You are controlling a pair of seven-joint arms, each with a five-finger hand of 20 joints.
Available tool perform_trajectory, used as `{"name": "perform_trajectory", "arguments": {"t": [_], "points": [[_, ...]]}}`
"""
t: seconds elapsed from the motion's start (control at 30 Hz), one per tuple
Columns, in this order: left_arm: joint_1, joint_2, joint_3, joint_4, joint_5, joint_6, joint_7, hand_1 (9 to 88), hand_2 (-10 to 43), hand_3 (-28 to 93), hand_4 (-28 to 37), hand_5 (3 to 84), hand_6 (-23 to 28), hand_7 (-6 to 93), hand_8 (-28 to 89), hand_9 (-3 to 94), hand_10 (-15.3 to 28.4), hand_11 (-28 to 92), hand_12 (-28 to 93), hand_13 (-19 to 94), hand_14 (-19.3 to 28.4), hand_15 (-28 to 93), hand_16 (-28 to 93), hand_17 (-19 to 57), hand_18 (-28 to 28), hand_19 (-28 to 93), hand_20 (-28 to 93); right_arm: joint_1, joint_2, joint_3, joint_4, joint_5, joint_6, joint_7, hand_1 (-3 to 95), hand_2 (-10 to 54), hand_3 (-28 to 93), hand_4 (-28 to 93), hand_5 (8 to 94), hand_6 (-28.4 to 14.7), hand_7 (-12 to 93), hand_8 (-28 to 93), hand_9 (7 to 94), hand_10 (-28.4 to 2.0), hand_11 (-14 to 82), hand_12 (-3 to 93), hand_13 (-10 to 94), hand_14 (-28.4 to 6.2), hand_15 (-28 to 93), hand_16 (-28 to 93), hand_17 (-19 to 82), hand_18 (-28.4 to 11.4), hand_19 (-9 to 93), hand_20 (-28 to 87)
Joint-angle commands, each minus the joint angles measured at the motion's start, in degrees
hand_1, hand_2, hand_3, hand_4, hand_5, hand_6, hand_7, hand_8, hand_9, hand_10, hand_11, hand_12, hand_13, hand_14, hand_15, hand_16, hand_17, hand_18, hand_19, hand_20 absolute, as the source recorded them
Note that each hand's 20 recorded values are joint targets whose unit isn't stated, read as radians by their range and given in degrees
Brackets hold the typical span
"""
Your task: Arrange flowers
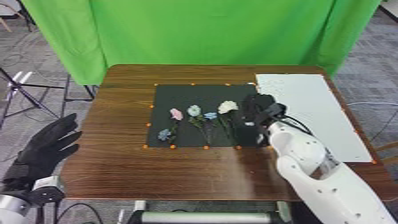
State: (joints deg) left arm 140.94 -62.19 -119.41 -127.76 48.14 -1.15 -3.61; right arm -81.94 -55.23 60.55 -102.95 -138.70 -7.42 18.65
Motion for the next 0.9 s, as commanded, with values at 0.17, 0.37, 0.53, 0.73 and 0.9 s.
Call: {"name": "perform_trajectory", "arguments": {"t": [0.17, 0.37, 0.53, 0.73, 0.9], "points": [[0.3, -0.33, -0.06, -0.08, 0.09, -0.27, -0.48, 25.1, 0.3, 70, -27.6, 20.9, 1.1, 21.7, -11, 18.8, 9.3, 10, 19, 13, 12.8, 19, 5, -13.3, 18.4, 36, 8, -1.3, -0.4, -1.5, -0.6, -1.4, -2.6, -1.3, 51.2, -9.5, 83, -28, 69.3, 3.5, 53, -3, 86.6, -4.8, 18.6, 52.3, 83, 2.8, 43, 44, 29, -16.9, 73, 46], [0.2, -0.19, 0.1, 0.0, 0.14, -0.37, -0.57, 25.1, 0.3, 70, -27.6, 20.9, 1.1, 21.7, -11, 18.8, 9.2, 10, 19, 13, 12.7, 19, 5, -13.3, 18.4, 36, 8, -1.5, -0.8, -1.6, -0.4, -1.7, -2.2, -1.1, 48.9, -9.5, 82, -28, 63.6, 3.7, 49, -3, 82.6, -4.7, 18.3, 51.6, 80, 3.4, 44, 44, 27, -17.1, 73, 46], [0.2, -0.1, 0.12, -0.02, 0.15, -0.5, -0.73, 25.2, 0.3, 70, -27.7, 20.9, 1.1, 21.6, -11, 18.8, 9.2, 10, 19, 13, 12.7, 19, 5, -13.3, 18.4, 36, 8, -1.2, -0.8, -1.6, 0.0, -2.9, -2.1, -0.7, 45.8, -9.5, 81, -28, 60.1, 3.8, 43, -6, 80.8, -5.2, 18.6, 50.7, 78, 2.6, 46, 42, 26, -17.4, 73, 47], [0.2, 0.12, -0.07, 0.07, 0.09, -0.58, -0.81, 25.1, 0.3, 70, -27.6, 20.9, 1.1, 21.7, -11, 18.8, 9.2, 10, 19, 13, 12.8, 19, 5, -13.3, 18.4, 36, 8, -1.1, -0.7, -0.9, 0.4, -3.3, -1.0, -0.1, 43.0, -9.5, 80, -28, 58.0, 4.8, 29, -14, 79.3, -5.6, 19.1, 48.9, 76, 0.7, 50, 37, 24, -17.9, 73, 48], [0.1, 0.28, 0.02, 0.07, 0.07, -0.78, -0.93, 25.2, 0.3, 70, -27.8, 20.9, 1.1, 21.6, -11, 18.8, 9.2, 10, 19, 13, 12.7, 19, 5, -13.3, 18.4, 36, 8, -1.8, -0.8, 0.4, -0.2, -3.4, -1.1, -0.6, 39.3, -9.5, 82, -28, 53.6, 4.3, 26, -16, 75.5, -6.5, 25.6, 43.2, 75, -0.6, 54, 32, 23, -18.4, 73, 49]]}}
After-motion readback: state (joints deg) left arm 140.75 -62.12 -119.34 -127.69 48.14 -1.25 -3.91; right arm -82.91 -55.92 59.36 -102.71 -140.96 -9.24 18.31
